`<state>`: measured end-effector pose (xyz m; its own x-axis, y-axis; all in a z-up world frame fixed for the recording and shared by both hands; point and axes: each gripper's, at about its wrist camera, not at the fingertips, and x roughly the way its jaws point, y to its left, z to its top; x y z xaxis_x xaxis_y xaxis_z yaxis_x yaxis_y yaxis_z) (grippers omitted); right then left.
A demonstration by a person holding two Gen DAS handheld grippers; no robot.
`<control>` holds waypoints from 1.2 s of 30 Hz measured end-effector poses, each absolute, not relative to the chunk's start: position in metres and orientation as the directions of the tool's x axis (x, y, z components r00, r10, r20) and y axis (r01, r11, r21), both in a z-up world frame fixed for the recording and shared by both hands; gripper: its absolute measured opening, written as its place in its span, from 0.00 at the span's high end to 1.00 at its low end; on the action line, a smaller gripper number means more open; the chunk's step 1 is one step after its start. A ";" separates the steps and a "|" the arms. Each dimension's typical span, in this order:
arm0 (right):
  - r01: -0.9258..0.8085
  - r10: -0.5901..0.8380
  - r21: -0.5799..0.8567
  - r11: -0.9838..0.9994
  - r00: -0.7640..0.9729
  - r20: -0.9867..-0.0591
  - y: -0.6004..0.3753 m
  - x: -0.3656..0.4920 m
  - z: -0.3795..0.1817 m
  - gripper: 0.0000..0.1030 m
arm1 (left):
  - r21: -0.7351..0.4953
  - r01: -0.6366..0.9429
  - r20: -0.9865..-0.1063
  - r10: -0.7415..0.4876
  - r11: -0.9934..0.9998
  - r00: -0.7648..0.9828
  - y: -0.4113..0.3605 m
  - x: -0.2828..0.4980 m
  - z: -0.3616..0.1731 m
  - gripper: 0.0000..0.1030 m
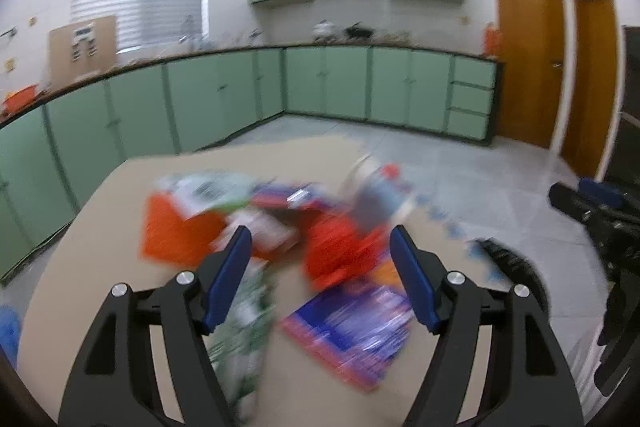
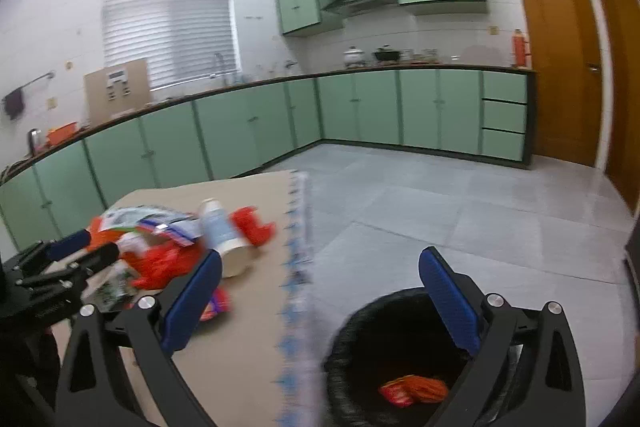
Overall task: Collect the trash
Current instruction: 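Grasp the green-and-white snack bag with the left tool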
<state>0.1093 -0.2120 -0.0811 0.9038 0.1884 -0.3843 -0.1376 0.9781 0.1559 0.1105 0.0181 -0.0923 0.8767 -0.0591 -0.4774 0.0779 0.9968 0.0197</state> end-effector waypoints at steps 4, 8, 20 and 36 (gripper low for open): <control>-0.189 0.218 0.111 0.976 0.892 -0.397 -0.176 0.108 -0.092 0.06 | 0.023 0.016 -0.518 -0.002 1.000 0.856 0.048 0.099 -0.108 0.33; -0.223 0.249 0.112 0.968 0.872 -0.420 -0.154 0.106 -0.101 0.06 | 0.017 0.000 -0.556 0.010 1.000 0.831 0.064 0.093 -0.125 0.33; -0.236 0.256 0.100 0.966 0.855 -0.452 -0.139 0.104 -0.111 0.06 | -0.033 -0.002 -0.624 -0.019 0.999 0.781 0.078 0.103 -0.151 0.34; -0.203 0.249 0.145 0.968 0.810 -0.532 -0.132 0.117 -0.132 0.10 | -0.067 -0.035 -0.597 -0.012 0.997 0.802 0.077 0.095 -0.149 0.76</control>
<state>0.1167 -0.1323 -0.1318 0.8096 0.2490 -0.5315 -0.2026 0.9685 0.1449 0.0953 0.0774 -0.1491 0.8020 -0.0123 -0.5971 -0.0350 0.9971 -0.0675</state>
